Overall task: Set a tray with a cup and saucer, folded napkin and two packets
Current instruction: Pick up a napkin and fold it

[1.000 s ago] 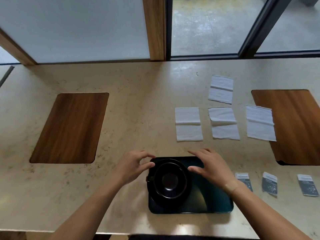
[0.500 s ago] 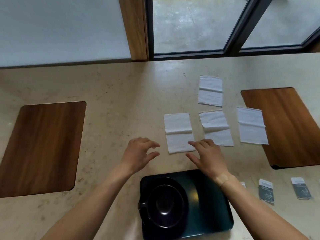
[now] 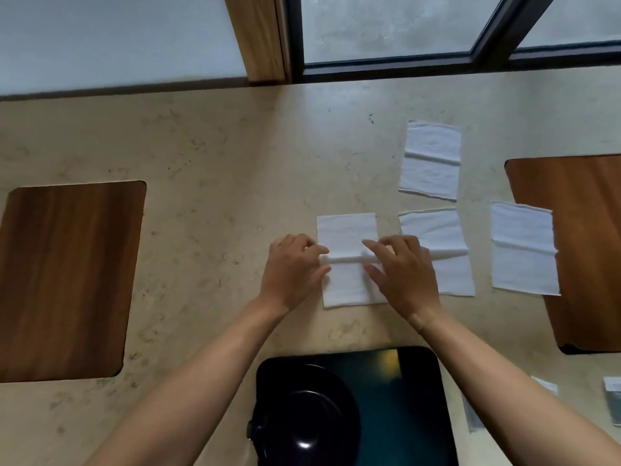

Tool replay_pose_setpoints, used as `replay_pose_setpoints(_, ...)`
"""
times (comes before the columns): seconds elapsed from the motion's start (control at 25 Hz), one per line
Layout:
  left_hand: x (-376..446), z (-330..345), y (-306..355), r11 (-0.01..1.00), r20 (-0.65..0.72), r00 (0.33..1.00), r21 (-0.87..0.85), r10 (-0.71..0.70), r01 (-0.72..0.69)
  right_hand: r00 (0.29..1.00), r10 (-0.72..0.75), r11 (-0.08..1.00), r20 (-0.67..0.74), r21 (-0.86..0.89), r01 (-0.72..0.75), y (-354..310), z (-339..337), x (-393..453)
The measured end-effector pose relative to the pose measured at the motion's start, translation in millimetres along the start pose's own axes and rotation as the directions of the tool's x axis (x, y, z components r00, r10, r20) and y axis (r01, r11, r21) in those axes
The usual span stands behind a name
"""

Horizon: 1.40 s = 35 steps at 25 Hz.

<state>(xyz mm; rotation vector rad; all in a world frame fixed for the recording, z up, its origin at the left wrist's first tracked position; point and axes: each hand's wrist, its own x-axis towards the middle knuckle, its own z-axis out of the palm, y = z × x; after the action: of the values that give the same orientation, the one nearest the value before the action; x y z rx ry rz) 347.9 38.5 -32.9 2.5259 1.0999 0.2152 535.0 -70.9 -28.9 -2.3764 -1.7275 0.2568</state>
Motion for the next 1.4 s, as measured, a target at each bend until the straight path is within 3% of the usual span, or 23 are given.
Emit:
replay_pose_setpoints(0.16,5.3,8.2,-4.8,1.000,-0.001,1.000,0.003,0.007,-0.007,0.997,-0.001,1.000,-0.079,-0.030,-0.002,1.4,8.5,6.5)
replay_pose_setpoints(0.48,10.5,11.5,-6.1,1.000,-0.040,0.999,-0.027,-0.001,0.000,0.996,0.046,0.998,-0.075,0.039,-0.043,-4.7,8.7,9.6)
replay_pose_setpoints(0.68,5.0,5.8,-2.7,0.987,-0.053,0.998,-0.159,-0.044,0.036,0.993,0.107,0.968,-0.046,0.235,-0.093,-6.1,-0.9,7.1)
replay_pose_setpoints(0.84,-2.3,-3.5,0.7,0.937,-0.014,0.996,-0.340,-0.085,0.075,0.978,0.204,0.839,0.045,0.507,-0.198,-6.3,-12.3,0.4)
replay_pose_setpoints(1.04,-14.4,-12.2,3.8,0.878,0.010,0.994,-0.468,-0.106,0.098,0.956,0.233,0.703,0.178,0.648,-0.292,-15.2,-26.9,-12.0)
replay_pose_setpoints(1.16,-17.4,-14.8,2.1,0.829,0.123,0.973,-0.509,-0.195,0.230,0.916,0.231,0.607,0.329,0.686,-0.400,-18.0,-29.9,-16.3)
replay_pose_setpoints(1.28,-18.8,-11.9,-0.3,0.826,0.162,0.949,-0.467,-0.271,0.315,0.883,0.249,0.614,0.398,0.640,-0.462,-20.3,-22.3,-16.1)
replay_pose_setpoints(1.4,-18.0,-4.1,-5.5,0.857,0.149,0.938,-0.382,-0.313,0.347,0.882,0.281,0.668,0.379,0.582,-0.463,-24.5,-9.8,-13.0)
